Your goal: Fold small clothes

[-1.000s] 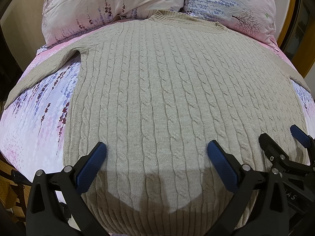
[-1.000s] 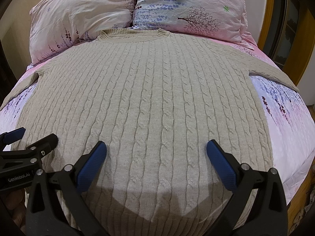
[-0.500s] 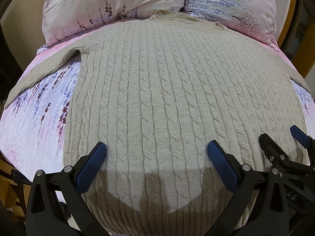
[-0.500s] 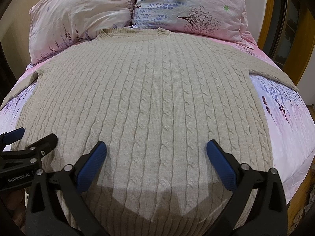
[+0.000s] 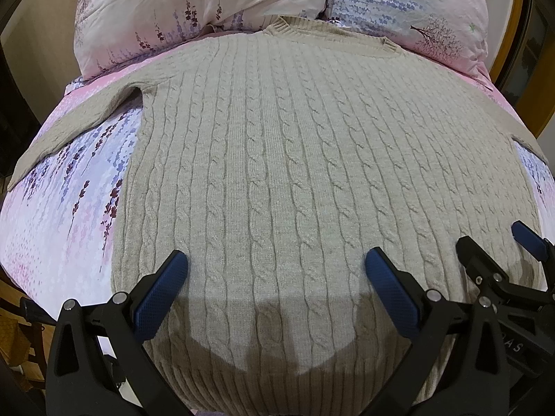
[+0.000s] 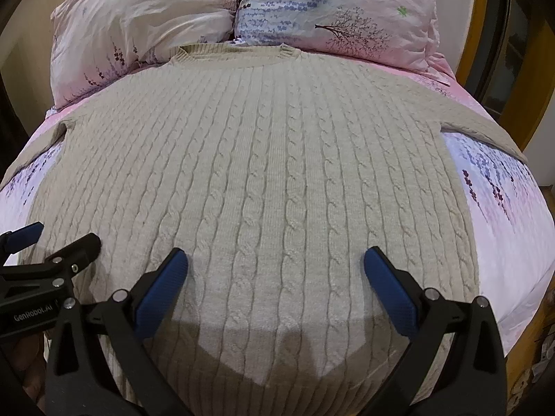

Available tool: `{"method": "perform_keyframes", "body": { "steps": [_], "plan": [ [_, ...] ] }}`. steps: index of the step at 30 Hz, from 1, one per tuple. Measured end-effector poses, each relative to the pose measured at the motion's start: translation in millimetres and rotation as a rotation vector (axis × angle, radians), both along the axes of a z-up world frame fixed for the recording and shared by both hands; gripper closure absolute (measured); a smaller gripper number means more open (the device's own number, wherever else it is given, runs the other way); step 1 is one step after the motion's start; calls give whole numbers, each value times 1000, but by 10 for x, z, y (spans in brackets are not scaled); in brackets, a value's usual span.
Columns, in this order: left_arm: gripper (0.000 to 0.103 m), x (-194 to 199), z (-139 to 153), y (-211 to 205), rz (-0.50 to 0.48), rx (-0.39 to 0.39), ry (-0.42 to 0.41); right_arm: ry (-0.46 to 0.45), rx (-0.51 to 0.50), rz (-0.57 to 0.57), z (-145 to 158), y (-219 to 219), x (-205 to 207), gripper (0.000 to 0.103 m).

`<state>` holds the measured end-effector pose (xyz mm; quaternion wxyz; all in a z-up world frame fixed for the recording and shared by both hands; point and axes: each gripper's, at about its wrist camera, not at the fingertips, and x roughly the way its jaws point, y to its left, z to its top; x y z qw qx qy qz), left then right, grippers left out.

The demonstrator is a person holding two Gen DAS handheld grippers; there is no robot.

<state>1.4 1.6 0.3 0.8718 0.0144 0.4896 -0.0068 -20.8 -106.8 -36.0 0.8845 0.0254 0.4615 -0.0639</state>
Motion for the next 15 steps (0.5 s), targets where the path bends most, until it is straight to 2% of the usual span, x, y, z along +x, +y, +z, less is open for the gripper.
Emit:
{"method": "perform_keyframes", "body": {
  "steps": [11,15],
  "plan": [
    [1,5,-6,-1,-2,1,-1,14,-3,30,14,-3,22,2],
    [1,64,14,22,-7,-16,-2,10,7,76,24,-39,33,2]
  ]
}}
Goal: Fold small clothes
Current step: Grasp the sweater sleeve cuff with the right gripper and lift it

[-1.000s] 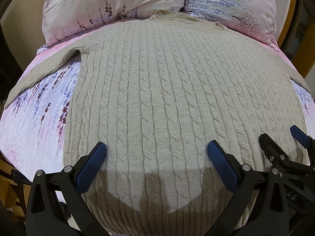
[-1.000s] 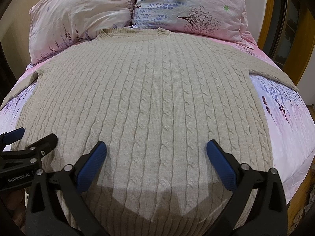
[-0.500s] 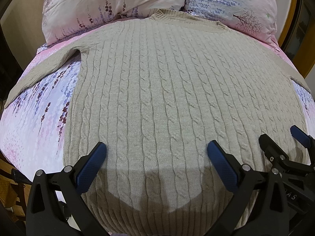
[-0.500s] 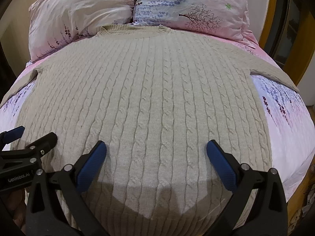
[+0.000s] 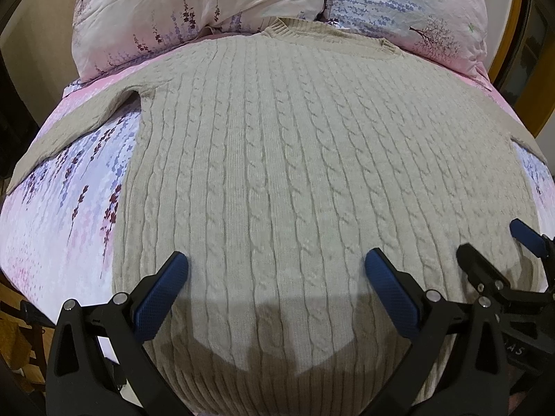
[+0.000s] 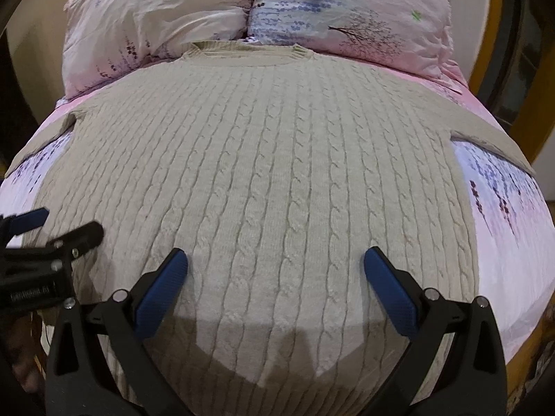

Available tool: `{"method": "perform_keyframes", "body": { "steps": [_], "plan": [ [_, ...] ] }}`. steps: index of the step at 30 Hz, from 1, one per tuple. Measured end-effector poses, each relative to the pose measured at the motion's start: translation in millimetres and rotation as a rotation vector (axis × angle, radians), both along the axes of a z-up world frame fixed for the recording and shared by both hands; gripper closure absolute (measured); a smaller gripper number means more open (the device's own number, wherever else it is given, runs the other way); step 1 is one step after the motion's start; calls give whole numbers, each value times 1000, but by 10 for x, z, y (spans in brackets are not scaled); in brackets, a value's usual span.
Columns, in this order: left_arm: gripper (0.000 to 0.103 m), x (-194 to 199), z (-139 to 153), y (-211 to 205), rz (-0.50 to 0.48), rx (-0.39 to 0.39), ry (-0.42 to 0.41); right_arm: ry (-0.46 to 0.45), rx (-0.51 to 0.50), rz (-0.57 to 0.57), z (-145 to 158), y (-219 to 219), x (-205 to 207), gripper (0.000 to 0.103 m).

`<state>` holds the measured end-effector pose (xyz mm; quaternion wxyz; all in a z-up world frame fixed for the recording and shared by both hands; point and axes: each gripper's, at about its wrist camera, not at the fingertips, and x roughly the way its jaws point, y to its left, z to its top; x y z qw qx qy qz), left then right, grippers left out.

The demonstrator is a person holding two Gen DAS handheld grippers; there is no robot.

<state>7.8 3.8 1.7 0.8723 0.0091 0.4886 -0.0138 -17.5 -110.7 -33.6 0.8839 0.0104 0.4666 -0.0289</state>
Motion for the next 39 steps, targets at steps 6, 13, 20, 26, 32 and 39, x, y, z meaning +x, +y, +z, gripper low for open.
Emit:
{"method": "perform_keyframes", "body": {
  "steps": [6,13,20,26,32,39],
  "plan": [
    [1,145,169,143,-23,-143,-91,-54,166,-74,212,-566,128,11],
    [1,350,282,191,-109,-319,-184,-181,434,-414,459,-2116,410,38],
    [1,557,253,238,-116,-412,-177,-150,661,-662,137,-3029,646,54],
    [1,686,177,275,-116,-440,-142,-164,697,-764,-18,-3313,693,58],
    [1,719,121,299,-125,-456,-144,-216,727,-836,-92,-3558,634,74],
    [1,757,99,355,-123,-491,-148,-285,738,-925,-129,-3771,537,81]
  ]
}}
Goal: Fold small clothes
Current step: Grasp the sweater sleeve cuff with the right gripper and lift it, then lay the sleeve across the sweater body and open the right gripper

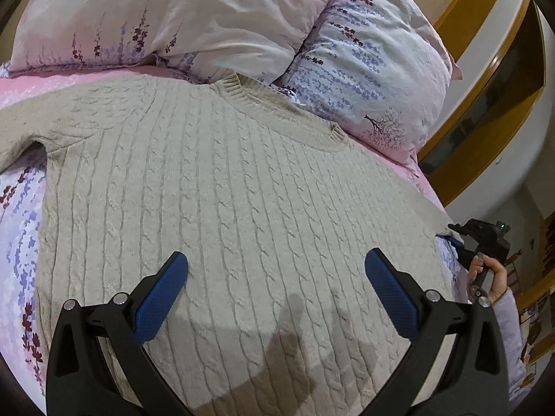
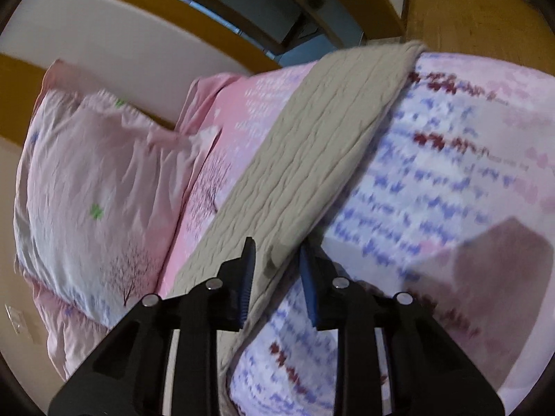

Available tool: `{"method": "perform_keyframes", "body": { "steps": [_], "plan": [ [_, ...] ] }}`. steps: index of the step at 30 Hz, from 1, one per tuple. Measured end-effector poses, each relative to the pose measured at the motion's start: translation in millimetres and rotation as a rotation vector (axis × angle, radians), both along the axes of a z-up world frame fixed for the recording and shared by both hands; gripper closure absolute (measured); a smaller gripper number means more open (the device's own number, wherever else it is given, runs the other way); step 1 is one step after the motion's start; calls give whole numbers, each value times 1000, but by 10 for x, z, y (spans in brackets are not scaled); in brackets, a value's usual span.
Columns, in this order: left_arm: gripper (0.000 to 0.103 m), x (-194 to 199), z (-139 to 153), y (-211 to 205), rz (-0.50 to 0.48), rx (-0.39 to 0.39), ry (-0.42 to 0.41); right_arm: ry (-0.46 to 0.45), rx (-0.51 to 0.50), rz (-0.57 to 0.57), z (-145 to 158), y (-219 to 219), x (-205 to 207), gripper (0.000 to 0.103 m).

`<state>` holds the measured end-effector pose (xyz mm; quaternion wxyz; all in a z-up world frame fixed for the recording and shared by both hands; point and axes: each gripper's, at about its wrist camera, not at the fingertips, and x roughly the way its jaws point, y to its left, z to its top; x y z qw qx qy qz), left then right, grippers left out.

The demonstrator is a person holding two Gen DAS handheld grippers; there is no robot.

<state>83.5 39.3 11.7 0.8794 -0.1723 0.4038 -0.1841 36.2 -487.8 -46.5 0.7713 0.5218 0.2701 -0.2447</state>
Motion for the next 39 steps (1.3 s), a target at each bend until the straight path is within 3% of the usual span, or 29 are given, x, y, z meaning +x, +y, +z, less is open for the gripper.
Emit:
{"method": "perform_keyframes", "body": {
  "steps": [1,4,8,12,16,18,21,24,26,27,28,29,32,34,36,39],
  "plan": [
    [1,3,-2,10,1,-8,2,8,-17,-11,14,-33,4,92],
    [1,-4,1,31,0,-24,-1,-8,-58,5,119,-43,27,94],
    [1,-9,8,45,0,-30,-5,-102,-171,51,522,121,54,95],
    [1,-10,-3,45,1,-32,-4,-235,-244,173,903,482,174,95],
    [1,-10,2,44,3,-29,-5,-332,-311,415,1144,1186,412,95],
    [1,-9,10,46,7,-28,-4,-319,-319,543,1109,1555,584,94],
    [1,-23,27,54,13,-27,-5,-218,-301,734,801,2134,853,94],
    [1,-43,56,65,15,-25,-7,-45,-293,865,352,2577,1040,88],
    [1,-65,83,77,14,-22,-17,-3,-242,898,247,2666,1014,76],
    [1,-74,103,89,14,-19,-26,-2,-213,911,217,2676,976,60],
    [1,-81,115,96,15,-17,-32,-8,-198,909,243,2660,878,48],
    [1,-87,122,106,15,-16,-37,-17,-196,898,293,2614,839,45],
    [1,-79,124,144,17,-31,-39,-86,-167,809,492,2344,534,44],
    [1,-64,106,162,19,-46,-29,-97,-108,664,536,2015,345,43],
    [1,-41,82,179,16,-67,-13,-45,-61,494,464,1622,168,44],
    [1,-15,47,205,5,-98,16,31,8,349,307,1253,58,46]
  ]
}}
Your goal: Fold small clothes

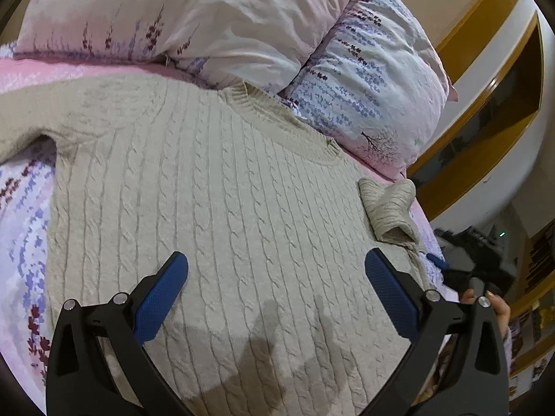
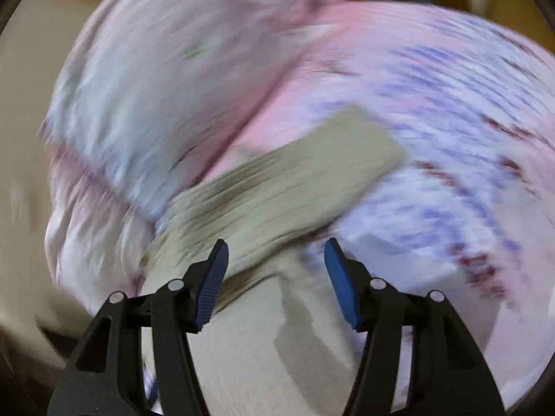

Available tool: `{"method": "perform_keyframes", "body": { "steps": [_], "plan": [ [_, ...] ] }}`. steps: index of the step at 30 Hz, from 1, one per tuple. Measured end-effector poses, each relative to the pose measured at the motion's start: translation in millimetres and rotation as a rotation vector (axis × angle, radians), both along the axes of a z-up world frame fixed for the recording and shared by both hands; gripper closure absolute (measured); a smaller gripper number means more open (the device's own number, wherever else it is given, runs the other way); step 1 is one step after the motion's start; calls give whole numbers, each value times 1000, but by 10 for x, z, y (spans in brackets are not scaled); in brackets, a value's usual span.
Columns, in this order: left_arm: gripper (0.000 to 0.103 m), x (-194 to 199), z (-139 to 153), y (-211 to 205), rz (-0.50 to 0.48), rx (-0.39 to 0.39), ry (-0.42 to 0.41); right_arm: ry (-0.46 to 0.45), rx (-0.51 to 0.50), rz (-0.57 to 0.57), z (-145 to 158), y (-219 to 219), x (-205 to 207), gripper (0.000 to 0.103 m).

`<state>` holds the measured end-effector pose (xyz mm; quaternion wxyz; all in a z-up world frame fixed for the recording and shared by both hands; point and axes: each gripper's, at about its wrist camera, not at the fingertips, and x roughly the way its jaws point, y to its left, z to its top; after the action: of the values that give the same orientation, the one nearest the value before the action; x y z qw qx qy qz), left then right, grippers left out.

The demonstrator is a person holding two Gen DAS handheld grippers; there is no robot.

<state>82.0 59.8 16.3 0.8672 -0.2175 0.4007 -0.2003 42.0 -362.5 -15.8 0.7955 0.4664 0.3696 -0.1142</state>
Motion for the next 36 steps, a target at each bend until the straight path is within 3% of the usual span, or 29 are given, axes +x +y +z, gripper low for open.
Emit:
{"method": "perform_keyframes", "body": {
  "steps": [3,8,12,13,16,20,24,28,30,36],
  "plan": [
    [1,6,-8,43,4,-21,7,38,73,-67,-196,-221,-4,49],
    [1,-1,0,100,10,-27,6,3,104,-87,-270,-268,33,51],
    [1,14,-7,132,13,-39,14,-5,158,-86,-360,-188,237,71],
    [1,16,-8,140,14,-40,16,1,136,-99,-361,-212,240,80],
    [1,17,3,183,21,-41,18,-3,90,-127,-368,-280,267,93],
    [2,26,69,299,35,-42,3,-70,-121,-107,-5,-165,419,95],
    [7,41,167,455,90,-24,-29,-263,-282,37,624,329,628,96],
    [7,40,206,590,142,-41,-39,-402,-409,306,1024,1264,964,96],
    [8,29,208,641,166,-45,-41,-396,-425,427,972,1679,1135,96],
    [9,23,189,789,206,-30,-38,-201,-401,750,172,2735,1555,96]
  ]
}}
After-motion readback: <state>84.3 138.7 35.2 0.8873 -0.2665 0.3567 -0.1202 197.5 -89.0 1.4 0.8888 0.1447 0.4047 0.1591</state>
